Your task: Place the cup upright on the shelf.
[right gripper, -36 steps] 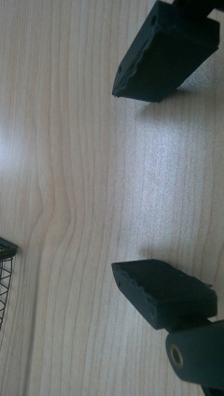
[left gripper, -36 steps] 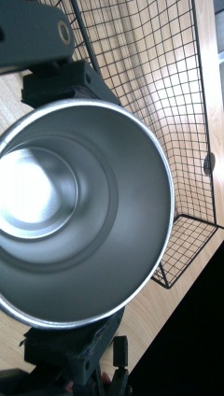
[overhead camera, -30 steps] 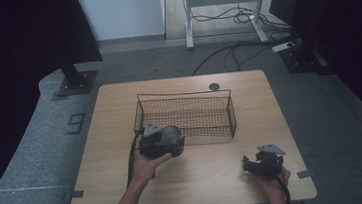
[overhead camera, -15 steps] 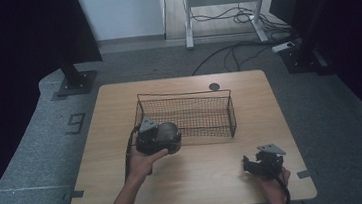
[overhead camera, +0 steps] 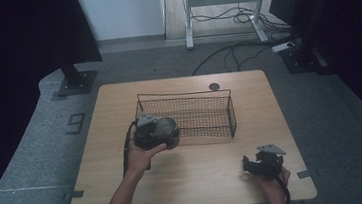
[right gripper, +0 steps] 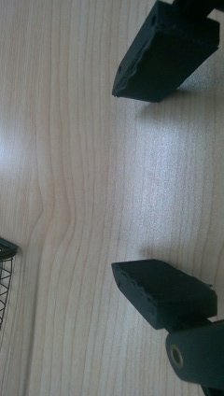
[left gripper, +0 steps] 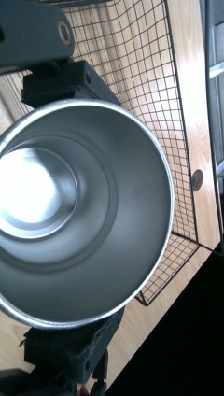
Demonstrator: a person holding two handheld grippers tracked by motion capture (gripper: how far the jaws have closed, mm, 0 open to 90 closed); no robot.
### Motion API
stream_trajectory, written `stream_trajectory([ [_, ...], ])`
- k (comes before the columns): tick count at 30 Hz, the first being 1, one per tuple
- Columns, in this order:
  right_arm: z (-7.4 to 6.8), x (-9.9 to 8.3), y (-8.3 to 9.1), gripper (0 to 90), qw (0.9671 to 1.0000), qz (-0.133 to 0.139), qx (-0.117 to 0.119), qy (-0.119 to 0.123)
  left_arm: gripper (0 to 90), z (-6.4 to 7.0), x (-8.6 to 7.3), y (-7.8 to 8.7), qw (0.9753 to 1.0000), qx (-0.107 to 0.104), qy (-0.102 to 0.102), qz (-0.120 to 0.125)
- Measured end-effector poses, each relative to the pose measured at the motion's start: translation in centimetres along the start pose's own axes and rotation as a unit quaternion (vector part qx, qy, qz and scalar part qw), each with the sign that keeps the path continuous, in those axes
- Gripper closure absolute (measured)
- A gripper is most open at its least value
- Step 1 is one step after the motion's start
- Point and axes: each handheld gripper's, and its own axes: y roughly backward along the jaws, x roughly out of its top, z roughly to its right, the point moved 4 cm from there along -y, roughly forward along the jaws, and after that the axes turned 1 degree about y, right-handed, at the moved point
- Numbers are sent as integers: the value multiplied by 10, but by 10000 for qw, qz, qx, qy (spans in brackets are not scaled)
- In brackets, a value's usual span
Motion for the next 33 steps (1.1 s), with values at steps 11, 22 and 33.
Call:
stream_trajectory([
  [11, 0, 0, 0, 131, 10000, -11, 5, 16, 146, -4, 10, -5, 9999, 98, -18, -30],
  [22, 0, 0, 0, 132, 10000, -12, 5, 14, 146, -6, 20, -9, 9999, 150, -15, 30],
  [33, 0, 0, 0, 132, 10000, 3, 1, 17, 146, -16, 24, -19, 9996, 274, 48, -49],
])
